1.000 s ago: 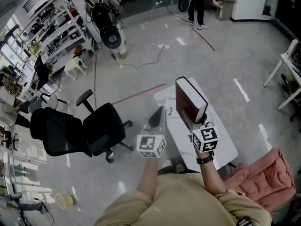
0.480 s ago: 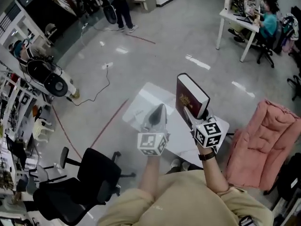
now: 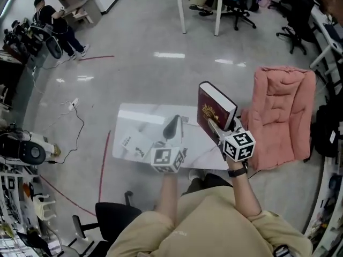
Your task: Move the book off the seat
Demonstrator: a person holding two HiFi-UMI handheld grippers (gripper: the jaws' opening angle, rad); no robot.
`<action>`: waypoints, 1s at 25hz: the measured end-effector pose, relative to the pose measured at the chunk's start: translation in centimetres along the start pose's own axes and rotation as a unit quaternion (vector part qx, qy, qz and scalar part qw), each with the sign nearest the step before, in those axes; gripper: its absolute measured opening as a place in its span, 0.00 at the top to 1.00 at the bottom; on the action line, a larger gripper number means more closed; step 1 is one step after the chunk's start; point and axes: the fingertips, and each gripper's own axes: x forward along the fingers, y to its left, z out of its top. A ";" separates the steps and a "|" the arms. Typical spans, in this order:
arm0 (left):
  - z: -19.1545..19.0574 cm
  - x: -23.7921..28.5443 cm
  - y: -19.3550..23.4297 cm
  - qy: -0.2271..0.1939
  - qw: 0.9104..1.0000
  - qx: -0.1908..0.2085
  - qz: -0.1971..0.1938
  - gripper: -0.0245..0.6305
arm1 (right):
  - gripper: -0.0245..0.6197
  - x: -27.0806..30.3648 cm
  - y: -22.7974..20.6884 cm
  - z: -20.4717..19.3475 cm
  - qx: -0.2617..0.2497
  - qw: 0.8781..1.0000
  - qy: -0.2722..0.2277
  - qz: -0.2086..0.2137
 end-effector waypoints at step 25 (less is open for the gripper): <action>-33.8 9.7 -7.7 0.241 0.964 -0.044 -0.105 0.96 | 0.63 1.6 -18.0 -40.8 0.326 0.902 0.281 -0.041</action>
